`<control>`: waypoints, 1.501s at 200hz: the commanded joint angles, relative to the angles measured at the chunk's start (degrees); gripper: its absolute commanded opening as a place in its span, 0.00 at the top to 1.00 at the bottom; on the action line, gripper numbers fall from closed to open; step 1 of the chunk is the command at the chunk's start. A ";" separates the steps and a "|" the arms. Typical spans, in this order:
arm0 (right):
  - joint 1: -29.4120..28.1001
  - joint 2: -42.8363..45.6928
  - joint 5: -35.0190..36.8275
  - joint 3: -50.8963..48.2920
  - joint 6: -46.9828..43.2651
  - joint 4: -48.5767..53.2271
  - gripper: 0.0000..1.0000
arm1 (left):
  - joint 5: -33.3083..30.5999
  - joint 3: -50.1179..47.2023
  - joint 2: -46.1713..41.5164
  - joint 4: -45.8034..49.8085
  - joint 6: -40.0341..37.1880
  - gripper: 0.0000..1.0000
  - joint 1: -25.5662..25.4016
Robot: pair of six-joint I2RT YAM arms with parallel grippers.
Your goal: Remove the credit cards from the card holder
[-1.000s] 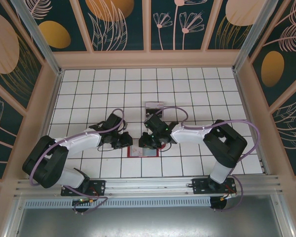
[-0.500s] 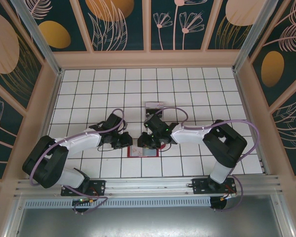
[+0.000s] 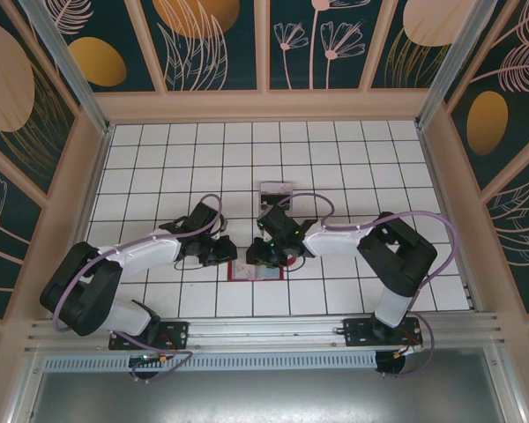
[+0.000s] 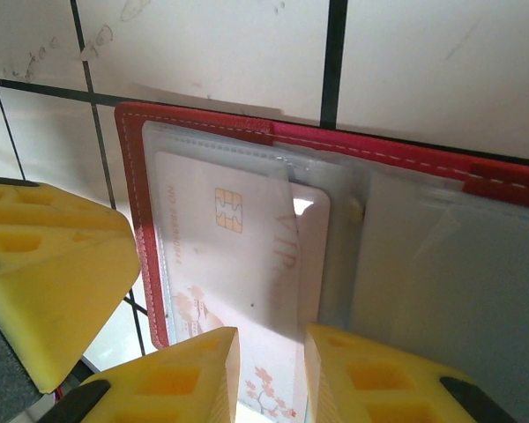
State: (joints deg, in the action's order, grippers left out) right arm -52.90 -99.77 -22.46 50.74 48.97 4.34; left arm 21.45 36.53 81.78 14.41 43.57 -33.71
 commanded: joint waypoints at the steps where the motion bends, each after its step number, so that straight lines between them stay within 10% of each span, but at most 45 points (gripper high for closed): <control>1: 0.32 -1.54 -0.34 0.95 -0.26 -0.36 0.73 | -0.89 0.91 -0.17 1.69 -0.58 0.82 -0.19; 300: -0.35 -3.48 -2.13 2.93 0.21 -3.22 0.73 | -0.98 0.08 -0.16 1.32 -0.41 0.82 -0.16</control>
State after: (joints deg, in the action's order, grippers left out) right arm -52.93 -102.17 -25.21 51.79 49.01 0.60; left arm 20.53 36.53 81.78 14.83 43.57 -33.71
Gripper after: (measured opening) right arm 0.275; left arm 0.175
